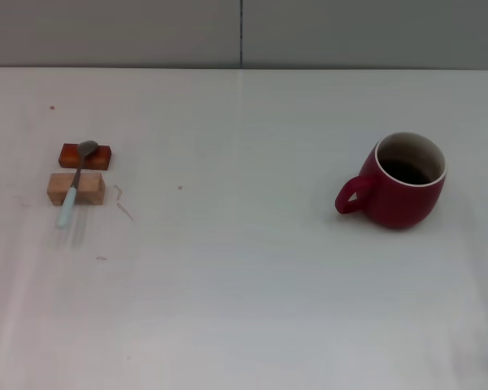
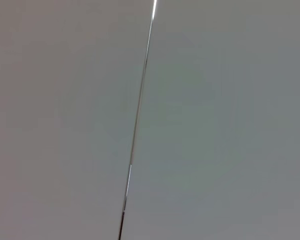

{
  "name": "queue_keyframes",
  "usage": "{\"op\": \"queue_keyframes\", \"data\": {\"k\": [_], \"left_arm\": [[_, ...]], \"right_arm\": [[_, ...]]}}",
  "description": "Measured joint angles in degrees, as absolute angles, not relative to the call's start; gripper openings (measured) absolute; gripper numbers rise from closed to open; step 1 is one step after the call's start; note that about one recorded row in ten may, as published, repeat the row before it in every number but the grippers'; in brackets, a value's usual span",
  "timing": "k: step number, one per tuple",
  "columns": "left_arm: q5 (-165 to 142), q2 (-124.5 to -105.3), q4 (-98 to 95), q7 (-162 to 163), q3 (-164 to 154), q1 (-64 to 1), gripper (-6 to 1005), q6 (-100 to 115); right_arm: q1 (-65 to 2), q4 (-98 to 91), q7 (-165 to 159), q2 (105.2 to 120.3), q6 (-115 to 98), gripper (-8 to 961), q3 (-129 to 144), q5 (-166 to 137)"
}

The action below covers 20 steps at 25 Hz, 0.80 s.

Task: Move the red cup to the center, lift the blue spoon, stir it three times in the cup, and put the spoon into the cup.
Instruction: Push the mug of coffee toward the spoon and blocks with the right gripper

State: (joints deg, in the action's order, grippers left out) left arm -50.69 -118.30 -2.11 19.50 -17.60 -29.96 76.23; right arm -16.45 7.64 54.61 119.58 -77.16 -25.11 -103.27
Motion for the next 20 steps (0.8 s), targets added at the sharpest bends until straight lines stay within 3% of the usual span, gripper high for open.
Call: {"op": "queue_keyframes", "data": {"k": [20], "left_arm": [[-50.46, -118.39, -2.11, 19.50, -17.67, -29.69, 817, 77.45]], "right_arm": [[-19.41, 11.40, 65.37, 119.63, -65.68, 24, -16.42, -103.26]]}}
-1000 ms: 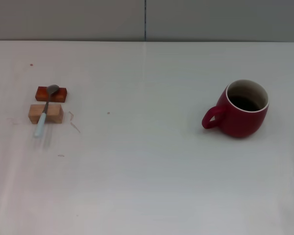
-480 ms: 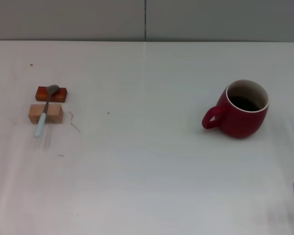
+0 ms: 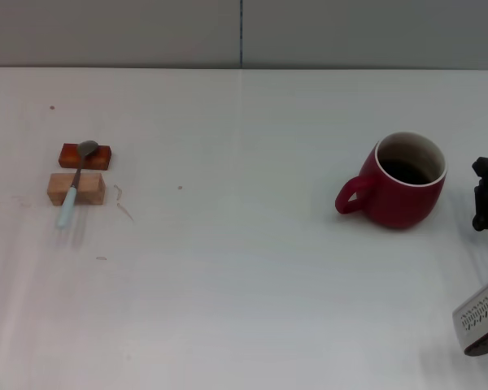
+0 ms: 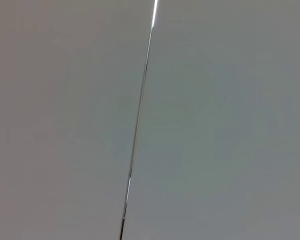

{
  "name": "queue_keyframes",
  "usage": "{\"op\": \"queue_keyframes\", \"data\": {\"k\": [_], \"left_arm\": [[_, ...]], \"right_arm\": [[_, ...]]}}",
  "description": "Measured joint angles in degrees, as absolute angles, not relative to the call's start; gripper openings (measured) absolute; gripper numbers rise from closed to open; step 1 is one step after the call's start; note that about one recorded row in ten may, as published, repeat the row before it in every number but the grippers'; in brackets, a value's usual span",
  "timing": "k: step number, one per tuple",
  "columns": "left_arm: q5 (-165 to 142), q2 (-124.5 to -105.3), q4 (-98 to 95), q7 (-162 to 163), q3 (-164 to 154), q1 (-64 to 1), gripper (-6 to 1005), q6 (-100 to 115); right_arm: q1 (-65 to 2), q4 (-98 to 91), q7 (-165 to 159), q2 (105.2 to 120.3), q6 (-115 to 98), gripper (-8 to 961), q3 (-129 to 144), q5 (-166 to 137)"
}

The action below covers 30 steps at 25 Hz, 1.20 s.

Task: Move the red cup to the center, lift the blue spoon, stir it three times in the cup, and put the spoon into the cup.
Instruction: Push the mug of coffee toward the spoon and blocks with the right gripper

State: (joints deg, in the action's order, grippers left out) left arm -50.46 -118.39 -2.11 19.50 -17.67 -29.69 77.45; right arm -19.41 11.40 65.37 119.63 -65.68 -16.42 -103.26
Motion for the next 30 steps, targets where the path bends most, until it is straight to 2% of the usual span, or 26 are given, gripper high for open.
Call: {"op": "queue_keyframes", "data": {"k": [30], "left_arm": [[-50.45, -118.30, -2.10, 19.50, -17.65, -28.97, 816, 79.45]], "right_arm": [[-24.78, 17.89, 65.65, 119.61, -58.36, 23, -10.49, -103.27]]}}
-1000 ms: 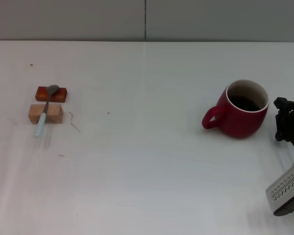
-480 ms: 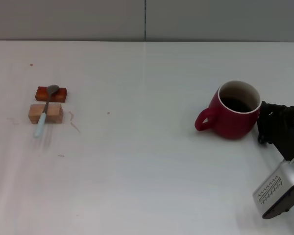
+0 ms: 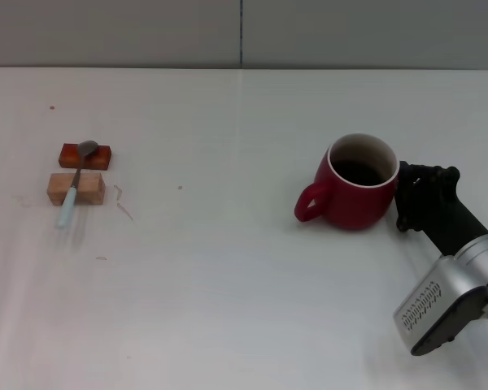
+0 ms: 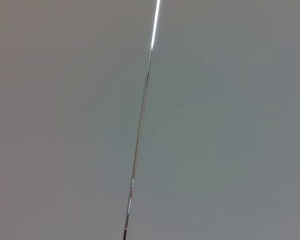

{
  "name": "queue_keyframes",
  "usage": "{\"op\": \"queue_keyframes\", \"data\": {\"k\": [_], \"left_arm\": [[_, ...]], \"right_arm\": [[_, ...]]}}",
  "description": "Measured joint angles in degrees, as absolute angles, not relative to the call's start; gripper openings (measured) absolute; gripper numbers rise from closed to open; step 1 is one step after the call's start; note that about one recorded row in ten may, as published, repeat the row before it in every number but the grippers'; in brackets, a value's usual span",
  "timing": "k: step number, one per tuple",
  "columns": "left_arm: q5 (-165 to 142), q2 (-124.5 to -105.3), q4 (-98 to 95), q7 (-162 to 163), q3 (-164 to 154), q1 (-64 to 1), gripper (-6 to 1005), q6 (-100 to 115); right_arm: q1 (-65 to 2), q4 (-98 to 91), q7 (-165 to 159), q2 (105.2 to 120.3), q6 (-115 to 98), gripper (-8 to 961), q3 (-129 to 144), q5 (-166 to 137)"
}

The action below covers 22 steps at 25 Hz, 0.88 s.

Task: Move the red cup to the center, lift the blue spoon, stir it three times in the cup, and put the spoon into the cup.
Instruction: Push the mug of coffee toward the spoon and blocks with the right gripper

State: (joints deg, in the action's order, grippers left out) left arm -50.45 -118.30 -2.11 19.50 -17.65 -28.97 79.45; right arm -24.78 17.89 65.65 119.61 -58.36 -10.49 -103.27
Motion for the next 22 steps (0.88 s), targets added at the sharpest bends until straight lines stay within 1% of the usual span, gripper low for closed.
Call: {"op": "queue_keyframes", "data": {"k": [22], "left_arm": [[-50.45, -118.30, -2.11, 19.50, -17.58, -28.74, 816, 80.04]], "right_arm": [[-31.33, 27.20, 65.13, 119.83, -49.83, 24, -14.49, -102.80]]}}
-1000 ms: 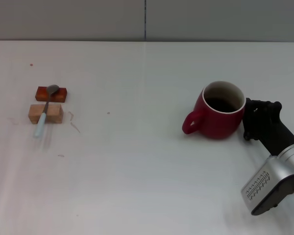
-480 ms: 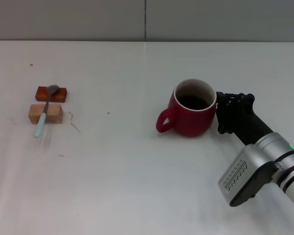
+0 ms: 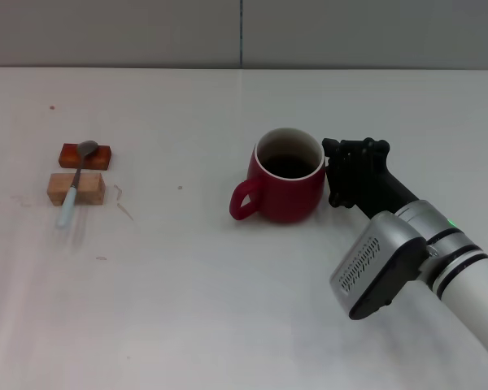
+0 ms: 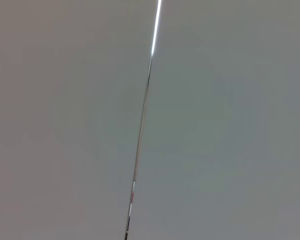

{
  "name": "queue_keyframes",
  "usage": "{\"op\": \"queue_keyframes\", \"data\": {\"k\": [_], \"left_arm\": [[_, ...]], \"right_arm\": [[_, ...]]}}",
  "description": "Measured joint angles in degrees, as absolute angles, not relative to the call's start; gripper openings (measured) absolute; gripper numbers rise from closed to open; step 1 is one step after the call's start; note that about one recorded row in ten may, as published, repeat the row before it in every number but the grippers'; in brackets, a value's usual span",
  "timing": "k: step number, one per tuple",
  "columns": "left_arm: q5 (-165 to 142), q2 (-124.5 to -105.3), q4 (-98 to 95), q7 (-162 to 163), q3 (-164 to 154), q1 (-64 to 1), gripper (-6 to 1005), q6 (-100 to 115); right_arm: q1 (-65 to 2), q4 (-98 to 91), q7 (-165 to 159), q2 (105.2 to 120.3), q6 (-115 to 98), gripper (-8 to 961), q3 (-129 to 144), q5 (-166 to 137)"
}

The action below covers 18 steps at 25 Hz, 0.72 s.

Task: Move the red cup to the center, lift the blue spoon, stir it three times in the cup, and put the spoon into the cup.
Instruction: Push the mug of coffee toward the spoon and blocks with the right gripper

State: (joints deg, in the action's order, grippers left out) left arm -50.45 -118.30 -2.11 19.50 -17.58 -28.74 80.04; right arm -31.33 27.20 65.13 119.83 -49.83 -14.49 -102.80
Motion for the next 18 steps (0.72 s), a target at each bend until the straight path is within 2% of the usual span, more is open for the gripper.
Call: {"op": "queue_keyframes", "data": {"k": [18], "left_arm": [[-50.48, -118.44, -1.54, 19.80, -17.58, -28.64, 815, 80.83]], "right_arm": [[-34.31, 33.04, 63.84, 119.88, -43.17, 23, -18.01, -103.00]]}}
